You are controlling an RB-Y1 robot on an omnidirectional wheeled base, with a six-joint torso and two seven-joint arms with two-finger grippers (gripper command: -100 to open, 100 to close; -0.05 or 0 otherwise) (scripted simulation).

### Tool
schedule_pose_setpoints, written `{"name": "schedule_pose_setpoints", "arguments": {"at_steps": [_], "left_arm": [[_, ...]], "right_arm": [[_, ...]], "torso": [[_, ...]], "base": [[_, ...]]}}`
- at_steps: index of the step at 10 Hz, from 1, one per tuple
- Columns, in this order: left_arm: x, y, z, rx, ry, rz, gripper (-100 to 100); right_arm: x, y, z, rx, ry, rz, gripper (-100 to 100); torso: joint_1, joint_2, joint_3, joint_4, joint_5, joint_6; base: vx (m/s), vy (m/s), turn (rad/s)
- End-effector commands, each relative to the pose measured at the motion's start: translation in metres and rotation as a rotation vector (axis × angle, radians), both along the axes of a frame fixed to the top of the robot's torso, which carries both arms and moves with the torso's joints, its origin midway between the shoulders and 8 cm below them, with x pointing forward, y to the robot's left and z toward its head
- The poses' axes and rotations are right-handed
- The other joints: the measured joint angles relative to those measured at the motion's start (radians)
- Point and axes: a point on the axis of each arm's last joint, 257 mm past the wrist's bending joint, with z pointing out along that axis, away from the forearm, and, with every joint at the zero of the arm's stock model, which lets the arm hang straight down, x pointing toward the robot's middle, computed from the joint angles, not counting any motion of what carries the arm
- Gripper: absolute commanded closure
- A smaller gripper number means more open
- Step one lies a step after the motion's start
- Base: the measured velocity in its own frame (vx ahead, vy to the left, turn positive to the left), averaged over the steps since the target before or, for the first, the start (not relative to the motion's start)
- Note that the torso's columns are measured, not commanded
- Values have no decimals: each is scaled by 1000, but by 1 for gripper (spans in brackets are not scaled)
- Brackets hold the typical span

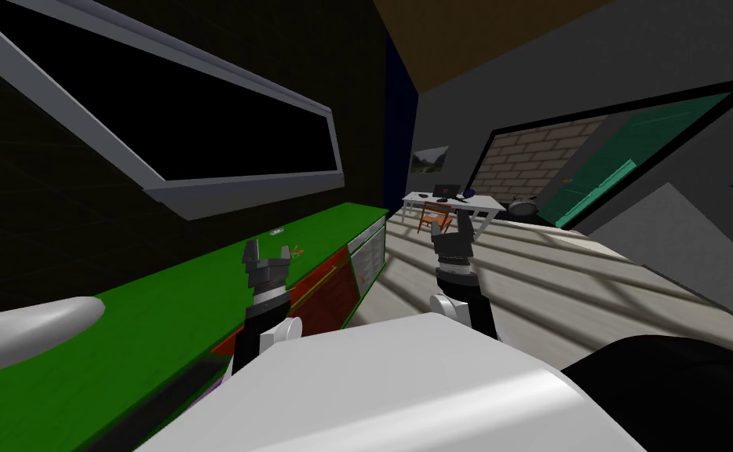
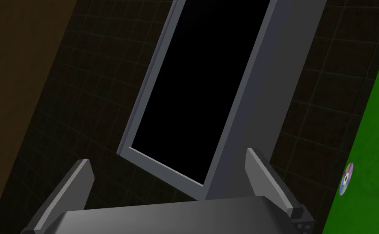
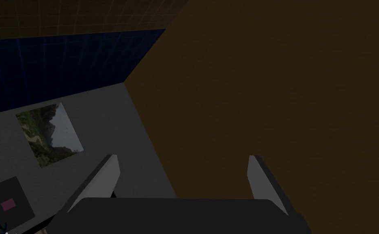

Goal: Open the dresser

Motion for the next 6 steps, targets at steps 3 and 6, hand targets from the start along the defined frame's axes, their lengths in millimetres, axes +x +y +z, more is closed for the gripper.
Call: {"name": "schedule_pose_setpoints", "arguments": {"at_steps": [3,6], "left_arm": [[0,0,0,0,0,0,0],[0,0,0,0,0,0,0]], "right_arm": [[0,0,0,0,0,0,0],[0,0,0,0,0,0,0]], "torso": [[0,175,-351,176,0,0],[0,396,-792,396,0,0]], "base": [[0,0,0],[0,0,0]]}}
